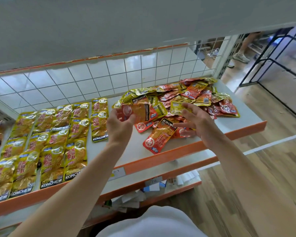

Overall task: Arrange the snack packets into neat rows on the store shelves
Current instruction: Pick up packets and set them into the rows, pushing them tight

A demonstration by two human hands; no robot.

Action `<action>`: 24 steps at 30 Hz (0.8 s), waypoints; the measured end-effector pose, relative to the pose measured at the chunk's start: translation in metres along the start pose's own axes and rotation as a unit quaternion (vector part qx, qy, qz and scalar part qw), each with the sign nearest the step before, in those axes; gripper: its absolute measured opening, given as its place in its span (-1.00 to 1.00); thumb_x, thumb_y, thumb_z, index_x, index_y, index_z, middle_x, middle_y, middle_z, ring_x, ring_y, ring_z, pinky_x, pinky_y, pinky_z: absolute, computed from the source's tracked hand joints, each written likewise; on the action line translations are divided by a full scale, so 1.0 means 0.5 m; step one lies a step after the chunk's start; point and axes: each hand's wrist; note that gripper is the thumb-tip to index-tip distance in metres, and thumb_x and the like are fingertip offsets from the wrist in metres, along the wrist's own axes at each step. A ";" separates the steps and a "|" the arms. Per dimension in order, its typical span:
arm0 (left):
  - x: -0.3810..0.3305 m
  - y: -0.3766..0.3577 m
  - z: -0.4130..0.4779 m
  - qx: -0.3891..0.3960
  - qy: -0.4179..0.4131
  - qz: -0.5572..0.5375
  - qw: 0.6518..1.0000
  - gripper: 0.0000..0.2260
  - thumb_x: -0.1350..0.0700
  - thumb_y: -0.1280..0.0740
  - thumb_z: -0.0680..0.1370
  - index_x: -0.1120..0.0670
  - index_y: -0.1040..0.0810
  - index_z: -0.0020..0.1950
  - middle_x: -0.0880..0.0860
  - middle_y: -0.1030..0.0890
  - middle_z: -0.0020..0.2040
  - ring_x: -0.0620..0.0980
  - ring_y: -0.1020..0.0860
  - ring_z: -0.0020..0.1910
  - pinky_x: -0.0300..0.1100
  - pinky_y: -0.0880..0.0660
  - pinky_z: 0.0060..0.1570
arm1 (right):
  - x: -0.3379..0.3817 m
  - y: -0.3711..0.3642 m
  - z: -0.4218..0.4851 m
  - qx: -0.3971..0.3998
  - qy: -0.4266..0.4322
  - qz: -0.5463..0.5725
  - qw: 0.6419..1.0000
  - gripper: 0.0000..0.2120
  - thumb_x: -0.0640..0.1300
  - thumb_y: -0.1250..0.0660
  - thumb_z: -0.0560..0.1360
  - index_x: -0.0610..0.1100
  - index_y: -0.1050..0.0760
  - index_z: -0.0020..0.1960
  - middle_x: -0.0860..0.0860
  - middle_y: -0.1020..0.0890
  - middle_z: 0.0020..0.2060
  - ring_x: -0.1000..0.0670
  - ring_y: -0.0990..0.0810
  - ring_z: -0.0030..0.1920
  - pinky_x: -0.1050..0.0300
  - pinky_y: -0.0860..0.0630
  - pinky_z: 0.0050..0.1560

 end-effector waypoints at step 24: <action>0.057 0.282 -0.095 -0.024 0.097 -0.165 0.981 -0.73 0.21 -0.48 0.43 0.05 -0.59 0.11 0.07 -0.70 -0.06 0.10 -0.69 -0.11 -0.04 -0.65 -0.16 | -0.030 -0.292 0.012 0.144 0.039 -0.062 0.987 -0.88 -0.27 -0.29 0.62 -0.22 -0.59 0.09 -0.01 -0.67 -0.15 0.26 -0.60 -0.36 0.42 -0.44 -0.35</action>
Point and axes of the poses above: each hand's wrist, its own z-axis towards the middle knuckle, its own y-axis out of the back of the hand, x = y × z
